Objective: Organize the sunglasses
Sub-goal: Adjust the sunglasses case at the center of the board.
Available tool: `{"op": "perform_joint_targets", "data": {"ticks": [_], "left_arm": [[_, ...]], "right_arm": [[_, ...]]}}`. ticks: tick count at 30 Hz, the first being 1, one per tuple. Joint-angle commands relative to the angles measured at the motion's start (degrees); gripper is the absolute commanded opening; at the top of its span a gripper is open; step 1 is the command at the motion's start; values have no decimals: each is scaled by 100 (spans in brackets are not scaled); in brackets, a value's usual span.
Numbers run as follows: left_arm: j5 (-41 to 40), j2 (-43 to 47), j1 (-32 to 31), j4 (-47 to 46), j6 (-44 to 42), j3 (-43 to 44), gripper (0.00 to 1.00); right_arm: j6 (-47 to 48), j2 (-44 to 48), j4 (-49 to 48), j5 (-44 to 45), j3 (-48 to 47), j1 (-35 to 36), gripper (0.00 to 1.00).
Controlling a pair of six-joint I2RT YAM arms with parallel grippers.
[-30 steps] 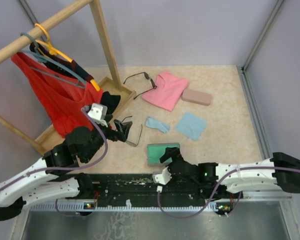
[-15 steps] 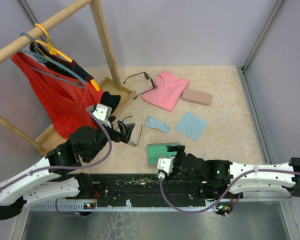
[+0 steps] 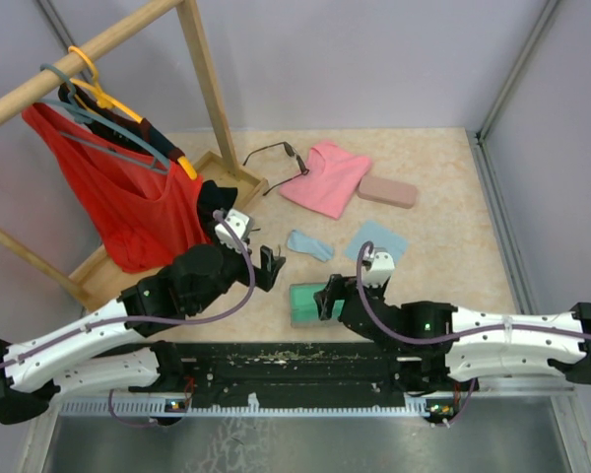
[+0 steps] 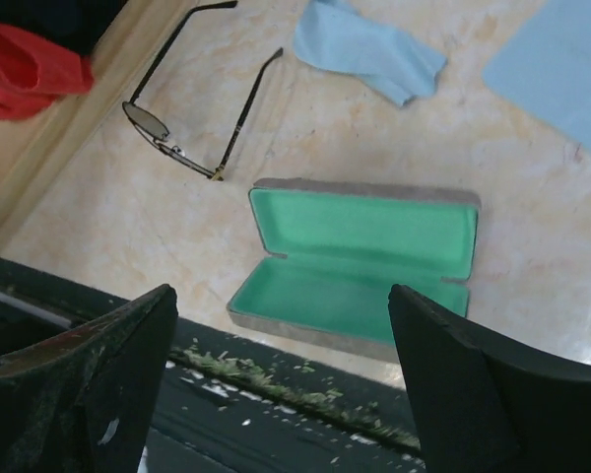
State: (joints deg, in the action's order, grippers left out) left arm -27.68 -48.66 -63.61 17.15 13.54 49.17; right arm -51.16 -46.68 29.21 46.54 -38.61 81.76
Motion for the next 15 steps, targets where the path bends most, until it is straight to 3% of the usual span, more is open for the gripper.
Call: {"op": "perform_joint_targets", "data": {"ticks": [1,4,10,15], "left_arm": [[183,98,-2,-151,68,-82,97],[202,109,1,-167,62,-116,97],[189,-104,3,-39,74,-158,97],[471,-508,33,-118,90,-236,95]], "right_arm": [[-3258,-374,711,288,-1,97,89],[-4200,-1020,1539,310,-172,112,91],[-5139,-2040,3125,466,-592,113,95],[-5187,-2153,3173,606,-577,96,96]]}}
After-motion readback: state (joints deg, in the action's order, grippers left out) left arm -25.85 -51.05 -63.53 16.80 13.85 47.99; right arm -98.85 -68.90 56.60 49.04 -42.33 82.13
